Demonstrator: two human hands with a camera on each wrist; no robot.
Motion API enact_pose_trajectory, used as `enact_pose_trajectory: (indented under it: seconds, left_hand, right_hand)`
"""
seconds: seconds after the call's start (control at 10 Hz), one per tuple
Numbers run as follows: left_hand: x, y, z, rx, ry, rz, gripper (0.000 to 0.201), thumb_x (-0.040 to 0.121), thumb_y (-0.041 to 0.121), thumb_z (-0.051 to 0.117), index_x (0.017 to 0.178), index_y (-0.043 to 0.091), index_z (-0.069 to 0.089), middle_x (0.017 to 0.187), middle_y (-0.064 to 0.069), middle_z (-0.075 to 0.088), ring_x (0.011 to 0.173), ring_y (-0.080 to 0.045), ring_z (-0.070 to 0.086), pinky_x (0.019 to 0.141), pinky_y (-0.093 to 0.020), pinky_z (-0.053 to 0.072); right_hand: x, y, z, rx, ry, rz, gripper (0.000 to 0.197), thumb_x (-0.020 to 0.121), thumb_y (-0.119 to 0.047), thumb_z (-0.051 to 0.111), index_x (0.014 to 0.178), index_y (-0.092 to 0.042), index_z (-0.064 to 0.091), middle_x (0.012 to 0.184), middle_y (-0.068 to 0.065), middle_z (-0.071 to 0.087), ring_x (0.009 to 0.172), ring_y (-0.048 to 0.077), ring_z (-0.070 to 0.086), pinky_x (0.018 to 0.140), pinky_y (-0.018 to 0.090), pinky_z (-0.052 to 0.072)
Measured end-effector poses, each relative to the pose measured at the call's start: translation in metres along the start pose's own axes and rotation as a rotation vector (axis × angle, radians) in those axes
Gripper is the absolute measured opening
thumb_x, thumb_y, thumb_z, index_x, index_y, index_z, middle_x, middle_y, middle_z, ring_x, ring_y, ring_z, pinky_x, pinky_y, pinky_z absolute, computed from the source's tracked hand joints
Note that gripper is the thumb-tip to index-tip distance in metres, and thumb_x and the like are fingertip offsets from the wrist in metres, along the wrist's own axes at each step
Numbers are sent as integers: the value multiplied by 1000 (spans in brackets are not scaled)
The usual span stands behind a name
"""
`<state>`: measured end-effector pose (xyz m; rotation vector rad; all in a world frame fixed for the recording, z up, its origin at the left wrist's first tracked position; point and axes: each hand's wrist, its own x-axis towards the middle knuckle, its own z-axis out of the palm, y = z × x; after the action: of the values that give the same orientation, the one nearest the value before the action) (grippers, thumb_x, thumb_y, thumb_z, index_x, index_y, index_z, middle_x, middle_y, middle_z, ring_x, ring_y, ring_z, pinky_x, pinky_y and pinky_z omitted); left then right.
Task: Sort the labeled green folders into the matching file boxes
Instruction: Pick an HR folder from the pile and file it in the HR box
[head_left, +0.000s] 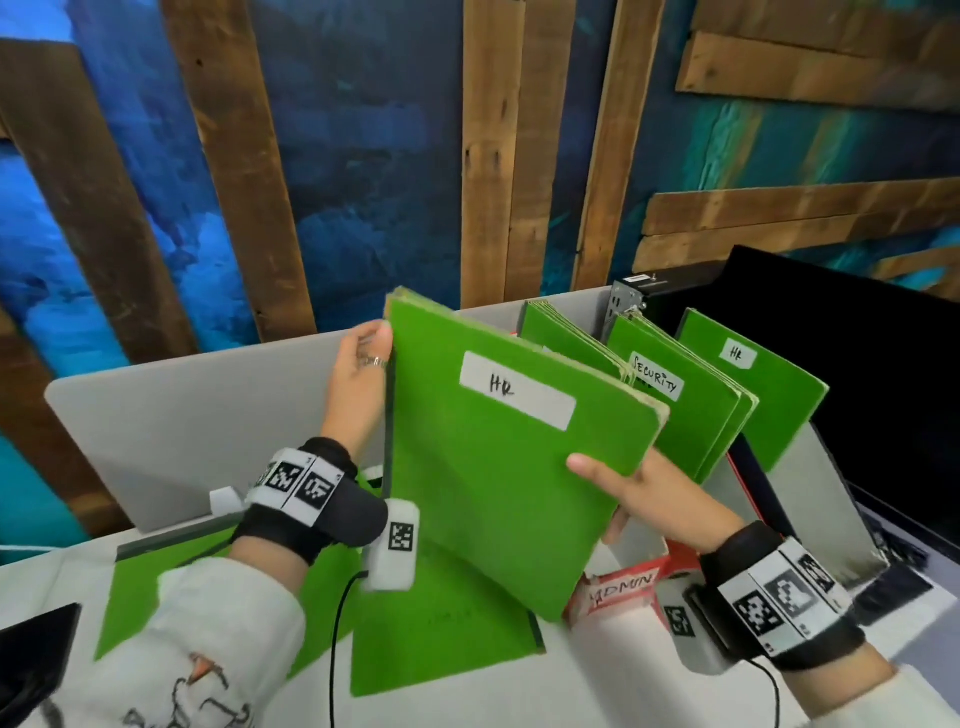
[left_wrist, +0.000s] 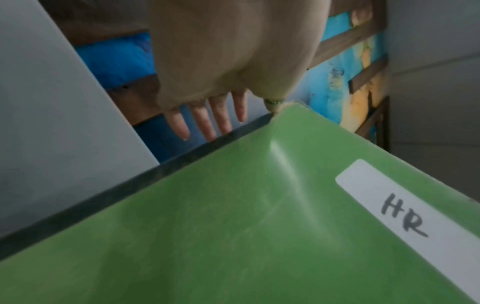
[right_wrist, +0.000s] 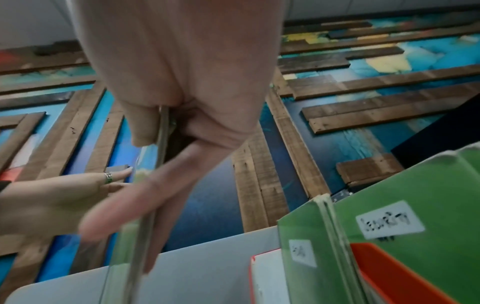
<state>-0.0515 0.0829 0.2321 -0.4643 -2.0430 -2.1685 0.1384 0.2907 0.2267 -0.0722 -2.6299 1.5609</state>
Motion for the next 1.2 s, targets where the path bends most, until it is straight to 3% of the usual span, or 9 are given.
enact_pose_trajectory:
  seconds: [0.2,0.3,0.4,0.6,0.8,0.9,1.0,1.1,1.2]
  left_hand:
    - [15,-8,55,90,10,-17,42,98,38,38,132,14,41,128,-2,47,115,-12,45,98,-23,33]
    - [18,-29,83,179,-50,-113,49,96,42,41,137,16,37,138,-10,44,126,-23,44,111,-38,31]
    - [15,-50,113,289,-120,-178,55,93,34,52,140,14,33,143,-16,39,131,-28,40,113,-44,29]
    - [12,-118,164,403,-326,-323,90,68,29,74,140,17,22,137,-10,48,124,-31,49,103,-50,41]
    - [5,-146,190,623,-420,-460,107,85,9,62,142,33,-26,146,-22,32,121,-44,48,94,-59,45]
    - [-2,-147,191,675,-414,-446,102,90,7,52,139,33,-33,143,-26,37,114,-43,54,90,-57,49]
    - [-3,-143,190,714,-410,-402,100,88,-2,49,142,27,-30,140,-28,40,114,-43,54,91,-54,49]
    - [-7,-141,190,759,-415,-380,99,86,-7,45,141,26,-31,135,-30,44,110,-43,56,88,-52,50]
    - [-7,-139,190,775,-425,-394,98,87,-6,44,142,25,-30,138,-29,41,112,-43,55,91,-49,49]
  right_hand:
    - [-9,2,-44,24,389,-16,30,93,-25,52,70,-32,35,29,-19,47,43,8,65,32,5,28]
    - [-11,9,-64,87,586,-77,11,89,-38,56,86,-38,46,68,-8,70,45,19,67,50,26,53]
    - [-11,19,-86,125,699,-120,42,73,-66,57,104,-38,51,64,11,66,52,18,69,73,50,54]
    - [-4,37,-138,283,845,28,34,86,-49,54,76,-16,59,51,-23,64,52,-6,62,58,11,52]
    - [-9,40,-172,143,946,105,51,89,-60,37,47,-49,63,48,-30,61,56,3,54,76,28,49]
    - [-15,43,-183,133,938,68,65,82,-73,29,92,-24,69,84,14,69,70,12,55,93,30,41]
    - [-22,40,-190,179,988,101,65,95,-52,29,125,0,55,133,30,46,122,27,42,100,23,21]
    - [-27,40,-192,143,989,164,61,100,-44,21,122,-2,58,136,40,36,125,37,35,104,32,16]
    - [-19,55,-187,124,994,146,45,98,-47,30,82,-18,60,126,42,45,97,46,55,104,45,28]
